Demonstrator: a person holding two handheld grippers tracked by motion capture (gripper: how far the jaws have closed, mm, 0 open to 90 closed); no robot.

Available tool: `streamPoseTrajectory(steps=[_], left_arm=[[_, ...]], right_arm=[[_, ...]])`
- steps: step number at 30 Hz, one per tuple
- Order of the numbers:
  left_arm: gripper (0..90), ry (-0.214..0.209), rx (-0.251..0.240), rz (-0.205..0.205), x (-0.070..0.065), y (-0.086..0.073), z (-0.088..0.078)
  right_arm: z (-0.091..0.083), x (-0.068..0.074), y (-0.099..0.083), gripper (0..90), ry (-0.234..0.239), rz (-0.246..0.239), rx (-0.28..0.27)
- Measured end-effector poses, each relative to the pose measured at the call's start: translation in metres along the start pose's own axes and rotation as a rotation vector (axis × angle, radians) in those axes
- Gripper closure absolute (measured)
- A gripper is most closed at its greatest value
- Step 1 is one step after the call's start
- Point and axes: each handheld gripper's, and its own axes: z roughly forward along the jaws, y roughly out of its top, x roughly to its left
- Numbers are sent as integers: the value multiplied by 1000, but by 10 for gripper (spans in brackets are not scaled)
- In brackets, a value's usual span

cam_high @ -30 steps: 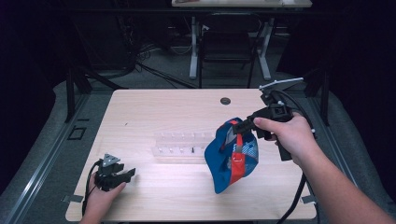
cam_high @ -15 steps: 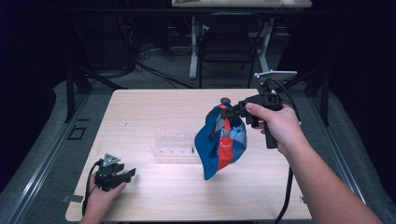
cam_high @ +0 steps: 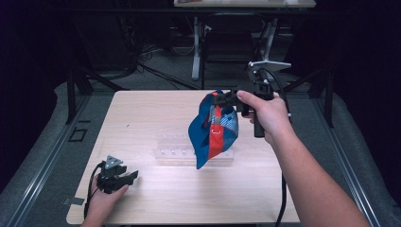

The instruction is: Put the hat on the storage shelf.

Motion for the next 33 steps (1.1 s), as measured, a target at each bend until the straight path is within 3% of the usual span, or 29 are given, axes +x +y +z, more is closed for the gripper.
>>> streamPoseTrajectory(steps=[10, 25, 33], left_arm=[[450, -8, 4, -1, 1, 0, -1], [450, -9, 2, -1, 2, 1, -1], [450, -4, -1, -3, 1, 0, 0]], right_arm=[[16, 0, 13, 778, -12, 12, -33], [15, -17, 23, 778, -73, 59, -114], [22, -20, 22, 777, -79, 66, -104]])
